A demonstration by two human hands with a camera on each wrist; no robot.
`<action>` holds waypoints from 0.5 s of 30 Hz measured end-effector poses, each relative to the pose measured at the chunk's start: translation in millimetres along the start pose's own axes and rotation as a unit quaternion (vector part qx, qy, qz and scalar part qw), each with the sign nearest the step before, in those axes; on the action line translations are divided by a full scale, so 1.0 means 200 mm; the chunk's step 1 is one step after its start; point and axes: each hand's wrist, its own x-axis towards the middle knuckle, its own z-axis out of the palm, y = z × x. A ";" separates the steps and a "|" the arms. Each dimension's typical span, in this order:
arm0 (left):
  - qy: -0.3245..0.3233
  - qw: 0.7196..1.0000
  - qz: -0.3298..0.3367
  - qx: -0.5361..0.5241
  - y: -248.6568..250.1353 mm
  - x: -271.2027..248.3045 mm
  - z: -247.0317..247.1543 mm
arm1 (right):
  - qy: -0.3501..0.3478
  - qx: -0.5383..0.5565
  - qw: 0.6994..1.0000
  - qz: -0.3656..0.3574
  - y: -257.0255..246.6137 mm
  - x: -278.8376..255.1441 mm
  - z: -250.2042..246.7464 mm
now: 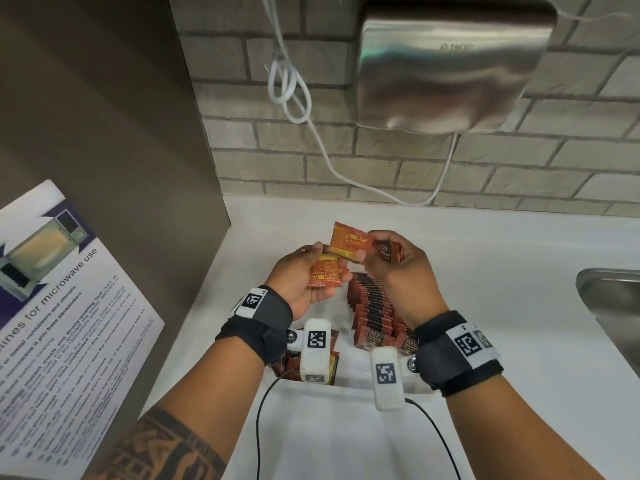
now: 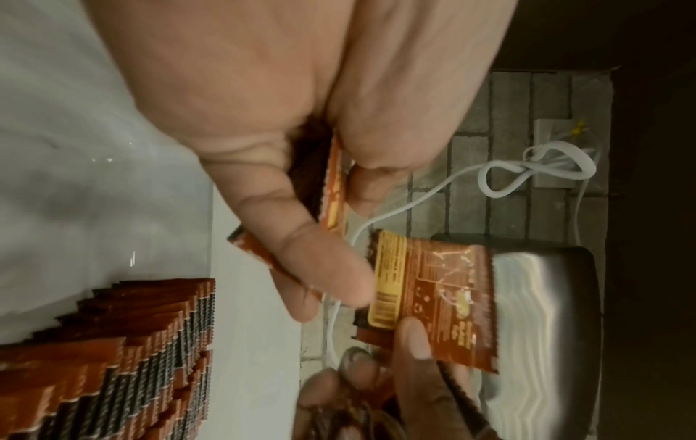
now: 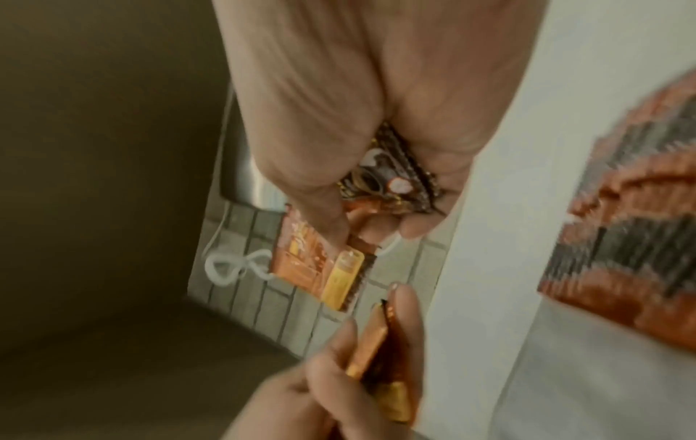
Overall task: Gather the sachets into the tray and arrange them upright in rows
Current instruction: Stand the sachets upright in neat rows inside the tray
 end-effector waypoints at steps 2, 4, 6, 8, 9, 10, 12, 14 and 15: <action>-0.003 1.000 -0.002 -0.013 0.01 0.00 0.00 | -0.011 -0.124 0.986 -0.110 0.00 0.00 0.00; 0.002 1.000 0.009 0.002 0.02 -0.01 0.01 | -0.033 -0.239 0.949 -0.205 0.04 -0.01 0.00; 0.015 0.999 0.026 0.022 0.02 0.00 0.01 | -0.027 -0.256 0.939 -0.227 0.07 -0.02 0.00; 0.029 0.998 0.048 0.032 0.02 0.00 0.01 | 0.006 -0.221 0.960 -0.173 0.07 -0.01 0.00; 0.039 0.997 0.062 0.040 0.02 0.00 0.01 | 0.022 -0.202 0.972 -0.121 0.07 -0.01 0.00; 0.050 0.995 0.075 0.047 0.02 0.01 0.01 | 0.030 -0.176 0.982 -0.063 0.07 -0.01 0.00; 0.069 0.992 0.099 0.046 0.02 0.01 0.01 | 0.029 -0.054 0.996 0.065 0.06 -0.02 0.00; 0.080 0.990 0.114 0.031 0.02 0.02 0.02 | -0.018 0.084 0.984 0.155 0.04 -0.04 0.01; 0.082 0.989 0.117 0.030 0.02 0.02 0.02 | -0.047 0.100 0.981 0.162 0.03 -0.05 0.01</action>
